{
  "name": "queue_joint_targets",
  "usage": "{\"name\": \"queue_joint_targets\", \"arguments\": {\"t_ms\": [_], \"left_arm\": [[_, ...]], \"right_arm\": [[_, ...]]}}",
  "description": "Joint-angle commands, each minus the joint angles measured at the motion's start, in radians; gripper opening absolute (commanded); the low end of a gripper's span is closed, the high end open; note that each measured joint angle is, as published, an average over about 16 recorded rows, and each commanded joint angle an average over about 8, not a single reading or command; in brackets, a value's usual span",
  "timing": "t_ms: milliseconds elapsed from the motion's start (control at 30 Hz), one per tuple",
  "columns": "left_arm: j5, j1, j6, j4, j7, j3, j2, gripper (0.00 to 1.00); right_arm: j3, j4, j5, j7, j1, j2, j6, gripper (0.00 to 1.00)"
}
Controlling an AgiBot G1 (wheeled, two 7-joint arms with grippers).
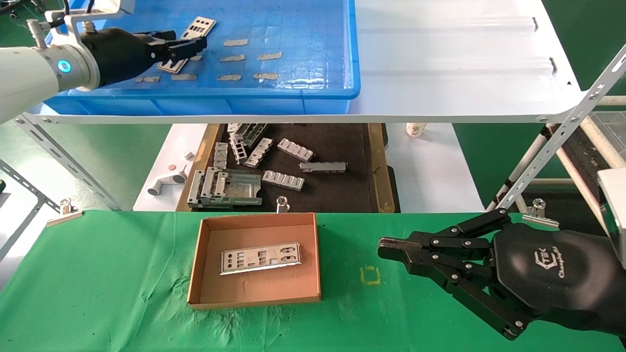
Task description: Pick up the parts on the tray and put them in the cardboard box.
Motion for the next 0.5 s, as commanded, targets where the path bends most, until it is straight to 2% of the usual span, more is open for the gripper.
{"name": "queue_joint_targets", "arguments": {"t_ms": [33,500], "left_arm": [[0.001,0.001,0.0,0.0,-0.002,0.001,0.0,0.0],[0.003,0.002,-0.006,-0.008,-0.002,0.002,-0.001,0.0]], "right_arm": [[0.0,0.0,0.0,0.0,0.0,0.0,0.0,0.0],[0.0,0.0,0.0,0.0,0.0,0.0,0.0,0.0]]}}
